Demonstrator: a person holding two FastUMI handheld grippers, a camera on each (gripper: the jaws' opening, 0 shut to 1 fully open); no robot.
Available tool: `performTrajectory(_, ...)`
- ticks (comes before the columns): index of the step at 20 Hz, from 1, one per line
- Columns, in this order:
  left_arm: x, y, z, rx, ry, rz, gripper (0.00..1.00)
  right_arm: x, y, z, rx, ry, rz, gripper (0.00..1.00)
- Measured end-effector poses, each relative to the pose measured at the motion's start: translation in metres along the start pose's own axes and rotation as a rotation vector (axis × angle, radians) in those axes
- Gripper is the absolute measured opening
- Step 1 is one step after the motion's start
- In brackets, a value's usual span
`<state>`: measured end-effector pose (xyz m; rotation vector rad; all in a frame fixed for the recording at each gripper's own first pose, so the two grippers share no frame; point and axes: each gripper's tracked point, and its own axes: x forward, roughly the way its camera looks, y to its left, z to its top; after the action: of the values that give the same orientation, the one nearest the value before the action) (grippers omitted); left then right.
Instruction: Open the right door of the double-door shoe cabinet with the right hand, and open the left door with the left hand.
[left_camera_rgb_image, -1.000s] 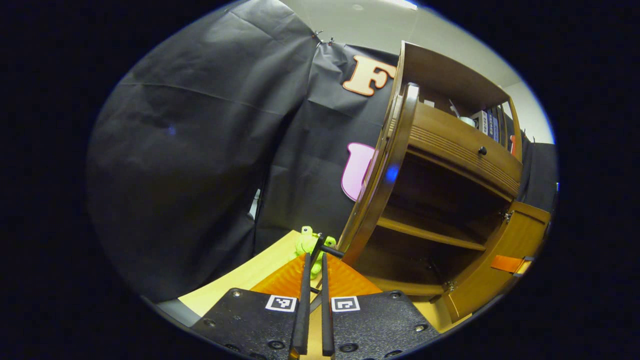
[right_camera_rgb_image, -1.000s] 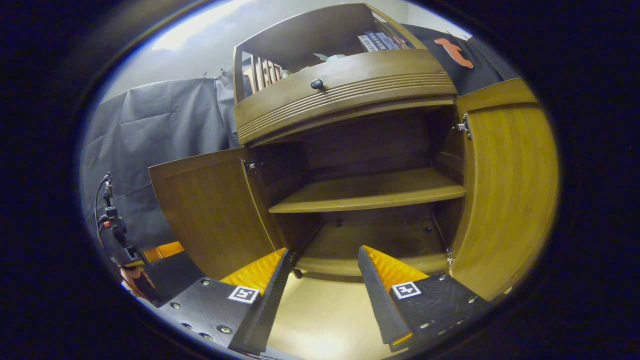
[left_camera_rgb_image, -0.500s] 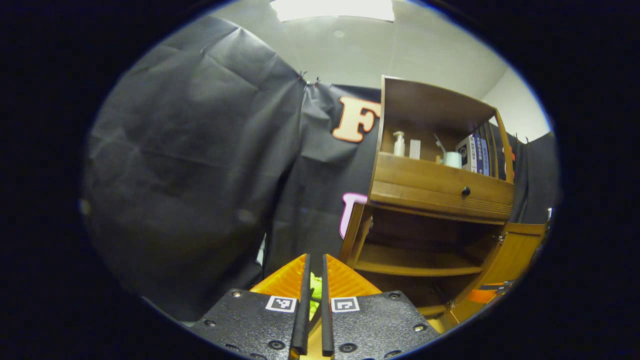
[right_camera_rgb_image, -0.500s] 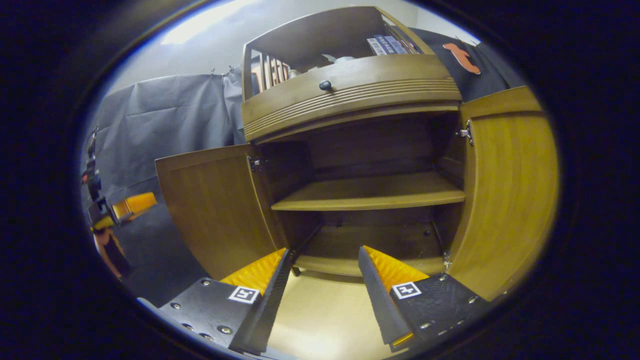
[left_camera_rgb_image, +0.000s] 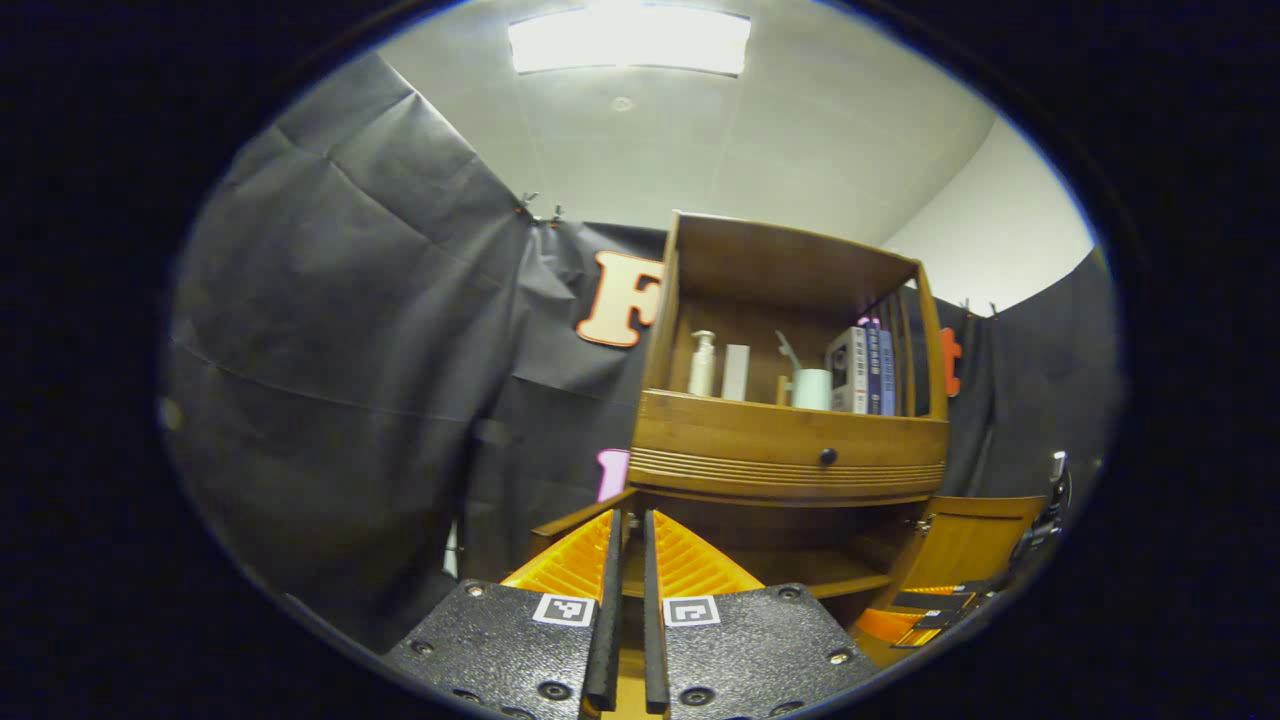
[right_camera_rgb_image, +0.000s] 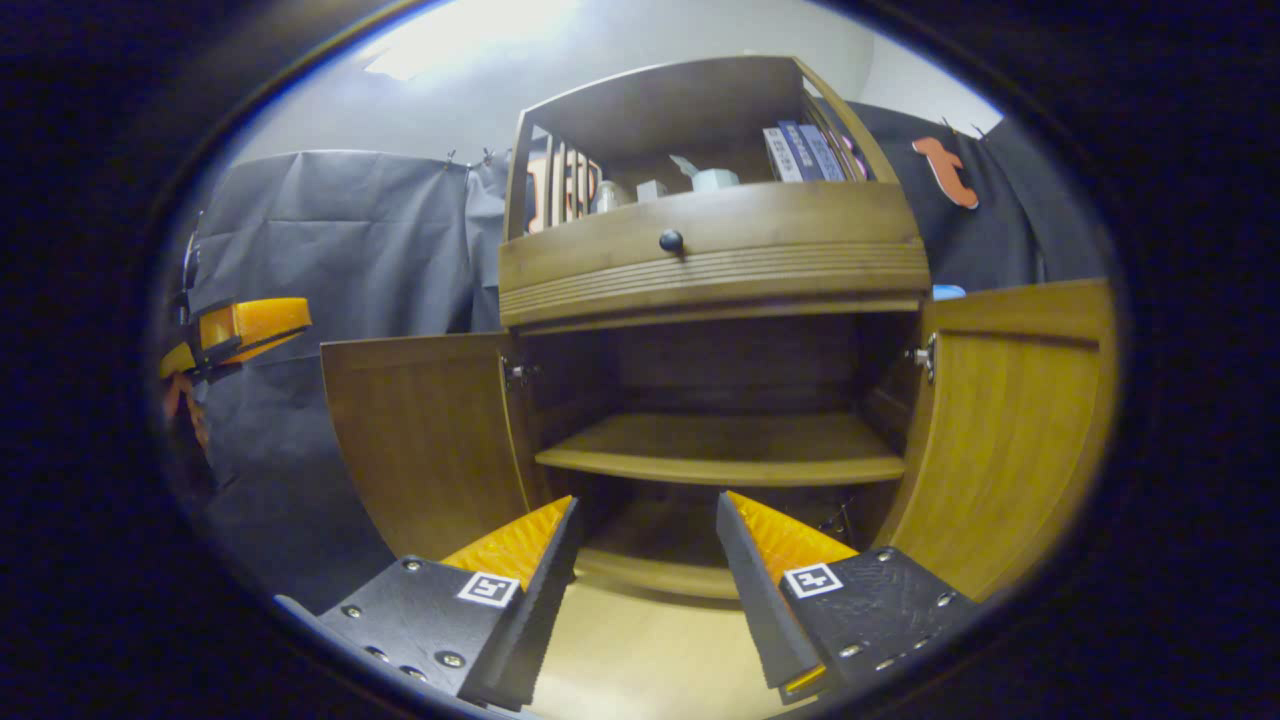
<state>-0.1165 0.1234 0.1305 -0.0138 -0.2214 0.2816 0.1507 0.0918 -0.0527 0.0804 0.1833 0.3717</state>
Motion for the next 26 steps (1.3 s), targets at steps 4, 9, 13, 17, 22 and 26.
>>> performTrajectory(4, 0.018, -0.049, -0.025, 0.013, 0.063, -0.116, 0.11, -0.006, 0.002, 0.046, -0.08, -0.097, -0.042, 0.81)
performTrajectory(9, 0.023, -0.1, -0.044, 0.014, 0.092, -0.231, 0.53, -0.019, 0.0, 0.078, -0.085, -0.162, -0.114, 0.74)
performTrajectory(13, 0.02, -0.126, -0.045, -0.003, 0.073, -0.297, 0.82, -0.034, -0.011, 0.082, -0.082, -0.173, -0.172, 0.73)
performTrajectory(17, 0.031, -0.142, -0.048, -0.043, 0.064, -0.336, 0.93, -0.047, -0.021, 0.084, -0.059, -0.188, -0.222, 0.74)
performTrajectory(22, 0.033, -0.153, -0.065, -0.077, 0.111, -0.385, 0.93, -0.061, -0.031, 0.09, -0.052, -0.226, -0.28, 0.78)
performTrajectory(26, 0.033, -0.157, -0.072, -0.097, 0.137, -0.411, 0.96, -0.064, -0.035, 0.086, -0.037, -0.228, -0.315, 0.97)
